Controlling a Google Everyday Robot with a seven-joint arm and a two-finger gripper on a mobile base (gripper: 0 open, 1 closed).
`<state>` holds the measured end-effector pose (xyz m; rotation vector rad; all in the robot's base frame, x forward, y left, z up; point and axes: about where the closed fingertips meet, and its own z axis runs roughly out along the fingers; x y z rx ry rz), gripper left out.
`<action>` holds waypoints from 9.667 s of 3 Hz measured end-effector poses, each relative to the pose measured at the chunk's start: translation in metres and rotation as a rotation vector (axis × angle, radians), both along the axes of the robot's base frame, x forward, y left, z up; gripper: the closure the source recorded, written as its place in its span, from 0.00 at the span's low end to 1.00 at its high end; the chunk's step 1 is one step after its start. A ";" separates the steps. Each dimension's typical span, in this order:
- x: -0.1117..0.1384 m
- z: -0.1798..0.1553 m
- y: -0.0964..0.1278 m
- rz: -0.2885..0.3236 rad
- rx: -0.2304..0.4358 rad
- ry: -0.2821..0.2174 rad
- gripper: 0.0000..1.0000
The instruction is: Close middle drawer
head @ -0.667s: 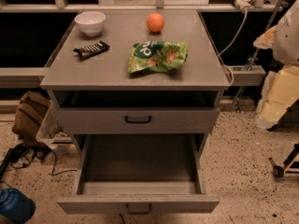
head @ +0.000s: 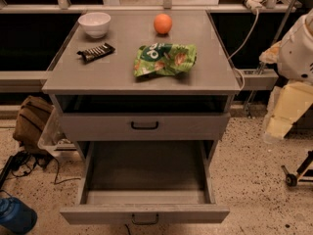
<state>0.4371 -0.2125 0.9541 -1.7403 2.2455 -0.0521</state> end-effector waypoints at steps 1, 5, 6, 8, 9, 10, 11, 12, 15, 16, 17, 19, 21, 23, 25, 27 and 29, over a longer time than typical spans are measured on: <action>-0.002 -0.057 0.002 0.018 0.068 0.076 0.00; -0.056 -0.193 0.045 0.083 0.315 0.299 0.00; -0.056 -0.193 0.045 0.083 0.314 0.298 0.00; -0.078 -0.251 0.057 0.095 0.394 0.375 0.00; -0.089 -0.296 0.063 0.083 0.452 0.453 0.00; -0.096 -0.335 0.070 0.079 0.516 0.538 0.00; -0.096 -0.335 0.070 0.079 0.516 0.538 0.00; -0.103 -0.356 0.076 0.115 0.528 0.559 0.00; -0.130 -0.452 0.084 0.092 0.645 0.674 0.00; -0.127 -0.478 0.094 0.096 0.669 0.701 0.00; -0.112 -0.520 0.109 0.109 0.706 0.698 0.00; -0.072 -0.554 0.112 0.028 0.674 0.483 0.00; -0.049 -0.556 0.114 -0.004 0.656 0.408 0.00; 0.051 -0.541 0.131 0.038 0.712 0.369 0.00; 0.072 -0.534 0.132 0.040 0.728 0.328 0.00; 0.003 -0.479 0.054 -0.171 0.688 0.212 0.00; -0.060 -0.336 -0.051 -0.330 0.634 -0.027 0.00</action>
Offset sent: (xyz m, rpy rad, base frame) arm -0.0014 0.0014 -0.0447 0.0543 0.0587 0.0159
